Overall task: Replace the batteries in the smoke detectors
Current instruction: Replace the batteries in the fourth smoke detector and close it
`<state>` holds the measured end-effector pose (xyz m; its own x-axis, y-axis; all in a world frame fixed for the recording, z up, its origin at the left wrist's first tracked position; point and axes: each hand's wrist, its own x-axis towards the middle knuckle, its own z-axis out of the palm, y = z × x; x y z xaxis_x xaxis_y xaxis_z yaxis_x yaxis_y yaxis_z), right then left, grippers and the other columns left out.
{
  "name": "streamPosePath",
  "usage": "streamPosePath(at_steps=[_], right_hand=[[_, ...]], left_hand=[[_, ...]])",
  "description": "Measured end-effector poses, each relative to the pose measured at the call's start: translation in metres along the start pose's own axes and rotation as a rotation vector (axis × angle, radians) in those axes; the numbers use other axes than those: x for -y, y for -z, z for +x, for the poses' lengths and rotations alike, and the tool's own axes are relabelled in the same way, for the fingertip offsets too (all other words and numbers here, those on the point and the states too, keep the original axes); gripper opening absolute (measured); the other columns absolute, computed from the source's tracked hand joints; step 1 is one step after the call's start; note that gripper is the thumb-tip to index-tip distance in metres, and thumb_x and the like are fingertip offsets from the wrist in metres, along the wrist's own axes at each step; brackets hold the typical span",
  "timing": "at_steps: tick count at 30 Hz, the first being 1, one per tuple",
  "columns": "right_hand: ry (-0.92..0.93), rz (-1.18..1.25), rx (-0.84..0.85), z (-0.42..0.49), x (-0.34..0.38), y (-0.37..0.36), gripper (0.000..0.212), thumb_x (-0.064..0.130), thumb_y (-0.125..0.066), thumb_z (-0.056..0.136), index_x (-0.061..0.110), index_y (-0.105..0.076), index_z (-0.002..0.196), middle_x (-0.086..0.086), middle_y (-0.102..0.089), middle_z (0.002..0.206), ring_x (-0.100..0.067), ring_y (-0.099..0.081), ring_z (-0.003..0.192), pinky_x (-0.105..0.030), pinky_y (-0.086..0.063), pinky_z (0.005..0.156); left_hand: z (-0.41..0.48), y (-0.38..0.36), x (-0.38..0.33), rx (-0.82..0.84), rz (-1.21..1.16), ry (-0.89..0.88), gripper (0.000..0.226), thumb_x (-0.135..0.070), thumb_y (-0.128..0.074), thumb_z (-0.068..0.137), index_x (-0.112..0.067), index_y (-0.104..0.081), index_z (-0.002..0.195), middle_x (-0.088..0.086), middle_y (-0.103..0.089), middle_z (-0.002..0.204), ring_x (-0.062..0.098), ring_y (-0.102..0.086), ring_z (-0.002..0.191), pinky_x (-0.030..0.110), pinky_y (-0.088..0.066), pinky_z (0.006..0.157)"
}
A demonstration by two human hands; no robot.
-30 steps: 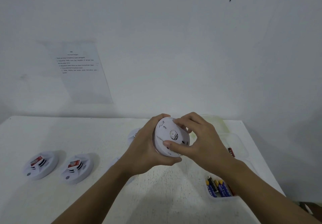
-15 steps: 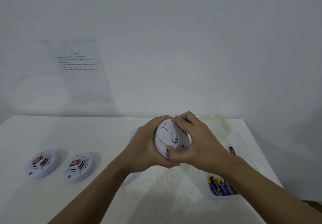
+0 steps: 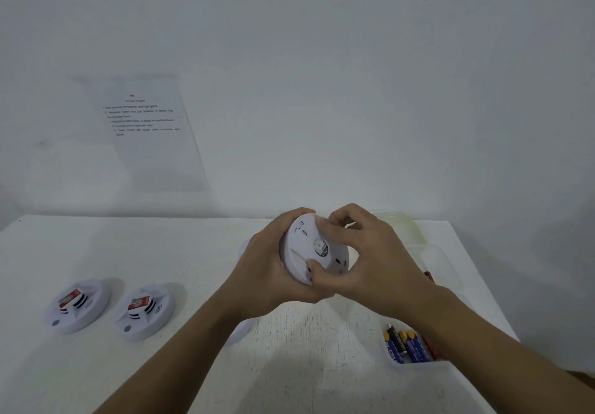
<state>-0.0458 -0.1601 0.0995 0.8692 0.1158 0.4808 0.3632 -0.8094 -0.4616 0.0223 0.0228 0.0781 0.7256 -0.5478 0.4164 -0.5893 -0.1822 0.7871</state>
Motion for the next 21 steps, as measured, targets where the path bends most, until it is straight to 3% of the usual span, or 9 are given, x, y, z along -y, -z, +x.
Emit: streamPosePath(at_steps=[5, 11, 17, 21], right_hand=[[-0.072, -0.03, -0.053, -0.009, -0.001, -0.006, 0.071, 0.075, -0.051, 0.079, 0.024, -0.068, 0.124, 0.013, -0.049, 0.097, -0.008, -0.048, 0.092, -0.012, -0.037, 0.071], [-0.064, -0.001, 0.004, -0.011, -0.009, 0.0, 0.071, 0.076, -0.052, 0.079, 0.028, -0.06, 0.13, 0.017, -0.051, 0.115, -0.001, -0.048, 0.106, -0.011, -0.042, 0.083], [0.015, -0.076, 0.036, -0.013, -0.011, -0.004, 0.058, 0.062, -0.053, 0.086, 0.018, -0.055, 0.123, 0.007, -0.049, 0.111, -0.01, -0.046, 0.102, -0.019, -0.045, 0.082], [0.0, -0.028, 0.059, -0.012, -0.01, -0.003, 0.06, 0.063, -0.054, 0.083, 0.02, -0.052, 0.124, 0.01, -0.047, 0.11, -0.006, -0.044, 0.101, -0.011, -0.038, 0.08]], left_hand=[[0.001, 0.003, 0.0, -0.03, 0.007, -0.025, 0.089, -0.024, -0.097, 0.06, -0.016, -0.051, 0.137, -0.007, -0.064, 0.128, 0.022, -0.06, 0.122, 0.028, -0.057, 0.095], [0.003, 0.006, -0.002, -0.046, -0.011, -0.031, 0.087, -0.026, -0.094, 0.06, -0.024, -0.05, 0.135, -0.018, -0.063, 0.126, 0.013, -0.059, 0.121, 0.016, -0.053, 0.092], [0.003, 0.001, 0.0, -0.013, 0.012, -0.032, 0.083, -0.018, -0.093, 0.061, -0.021, -0.053, 0.134, -0.01, -0.065, 0.127, 0.018, -0.061, 0.121, 0.024, -0.055, 0.095], [0.001, 0.001, 0.004, 0.006, 0.016, -0.016, 0.085, -0.012, -0.096, 0.061, -0.013, -0.054, 0.134, -0.001, -0.066, 0.127, 0.025, -0.061, 0.121, 0.036, -0.057, 0.096]])
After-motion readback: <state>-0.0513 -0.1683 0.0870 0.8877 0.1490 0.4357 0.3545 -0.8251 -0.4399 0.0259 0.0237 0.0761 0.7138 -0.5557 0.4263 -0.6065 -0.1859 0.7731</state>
